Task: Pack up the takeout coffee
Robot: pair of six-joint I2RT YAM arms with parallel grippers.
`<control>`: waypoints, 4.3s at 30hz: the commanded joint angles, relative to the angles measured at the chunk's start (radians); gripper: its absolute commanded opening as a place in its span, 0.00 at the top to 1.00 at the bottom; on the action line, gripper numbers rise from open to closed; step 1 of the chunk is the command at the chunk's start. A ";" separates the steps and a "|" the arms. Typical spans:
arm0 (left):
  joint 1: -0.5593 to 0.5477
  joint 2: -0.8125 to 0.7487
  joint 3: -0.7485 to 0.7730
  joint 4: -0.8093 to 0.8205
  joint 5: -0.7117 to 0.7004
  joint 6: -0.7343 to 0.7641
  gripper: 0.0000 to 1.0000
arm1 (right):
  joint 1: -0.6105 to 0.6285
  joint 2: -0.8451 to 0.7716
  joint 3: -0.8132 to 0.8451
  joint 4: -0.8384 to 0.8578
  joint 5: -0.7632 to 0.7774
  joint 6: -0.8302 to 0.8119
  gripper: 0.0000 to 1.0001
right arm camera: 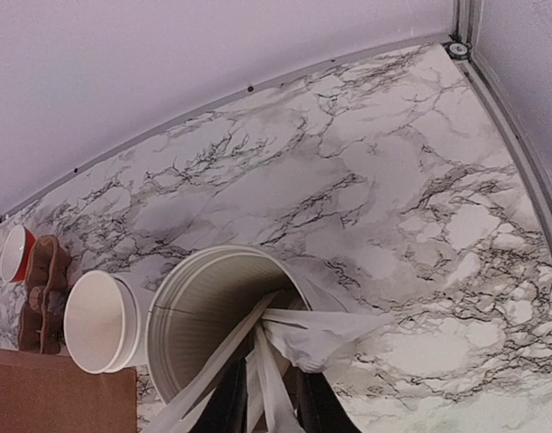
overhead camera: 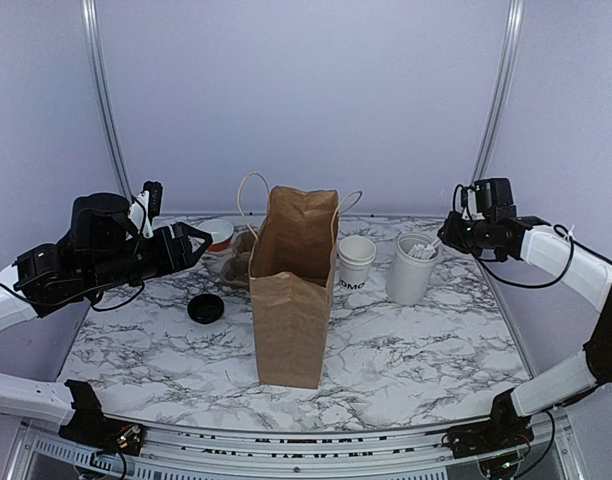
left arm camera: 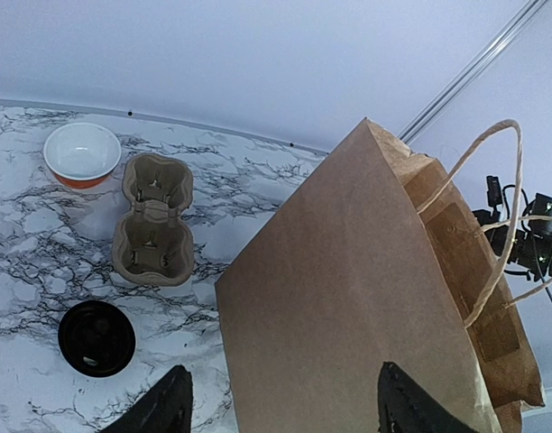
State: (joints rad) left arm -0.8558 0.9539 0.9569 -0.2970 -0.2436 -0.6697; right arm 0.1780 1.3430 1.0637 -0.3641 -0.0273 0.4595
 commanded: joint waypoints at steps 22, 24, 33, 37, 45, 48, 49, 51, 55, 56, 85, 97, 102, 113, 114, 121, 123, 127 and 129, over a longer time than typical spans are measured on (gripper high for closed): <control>0.006 -0.016 -0.021 0.019 0.004 -0.004 0.30 | 0.052 -0.004 0.138 -0.082 -0.054 0.003 0.76; 0.006 -0.014 -0.023 0.018 0.004 -0.004 0.30 | 0.054 -0.005 0.138 -0.087 -0.054 0.002 0.76; 0.006 -0.010 -0.021 0.024 0.012 -0.004 0.30 | 0.060 0.006 0.086 -0.053 -0.057 0.007 0.76; 0.006 -0.016 -0.023 0.024 0.012 -0.004 0.30 | 0.060 0.028 0.068 -0.025 -0.037 0.005 0.76; 0.006 -0.023 -0.021 0.023 0.012 -0.004 0.30 | 0.060 0.096 0.075 0.038 -0.001 0.008 0.77; 0.006 -0.025 -0.020 0.022 0.011 0.000 0.30 | 0.060 0.113 0.088 0.044 0.006 0.011 0.79; 0.006 -0.026 -0.020 0.022 0.009 0.001 0.30 | 0.060 0.115 0.093 0.047 0.013 0.011 0.80; 0.006 -0.027 -0.020 0.021 0.007 0.002 0.30 | 0.060 0.117 0.103 0.048 0.024 0.010 0.82; 0.006 -0.025 -0.017 0.021 0.006 0.003 0.30 | 0.060 0.126 0.124 0.041 0.034 0.007 0.92; 0.006 -0.022 -0.015 0.021 0.006 0.005 0.30 | 0.060 0.128 0.130 0.035 0.039 0.006 0.95; 0.009 0.011 0.001 0.031 0.021 0.008 0.30 | 0.122 0.125 0.332 -0.284 0.203 -0.139 1.00; 0.011 0.006 0.002 0.031 0.021 0.007 0.30 | 0.128 0.112 0.444 -0.331 0.199 -0.158 1.00; 0.011 0.012 0.006 0.031 0.021 0.008 0.30 | 0.129 0.098 0.475 -0.350 0.192 -0.159 1.00; 0.011 0.018 0.008 0.030 0.023 0.010 0.30 | 0.129 0.069 0.514 -0.377 0.183 -0.165 1.00; 0.011 0.019 0.008 0.030 0.023 0.010 0.30 | 0.129 0.066 0.522 -0.377 0.182 -0.165 1.00; 0.011 0.020 0.009 0.031 0.022 0.013 0.31 | 0.128 0.044 0.574 -0.380 0.133 -0.155 1.00; 0.011 0.020 0.009 0.030 0.021 0.013 0.31 | 0.130 0.035 0.589 -0.380 0.108 -0.152 1.00; 0.012 0.019 0.008 0.032 0.021 0.013 0.30 | 0.137 0.019 0.621 -0.377 0.058 -0.146 1.00; 0.012 0.022 0.008 0.030 0.022 0.012 0.31 | 0.144 0.011 0.642 -0.368 0.026 -0.140 1.00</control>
State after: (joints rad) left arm -0.8497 0.9684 0.9451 -0.2890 -0.2256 -0.6682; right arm 0.3019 1.3911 1.6371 -0.7429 0.0742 0.3069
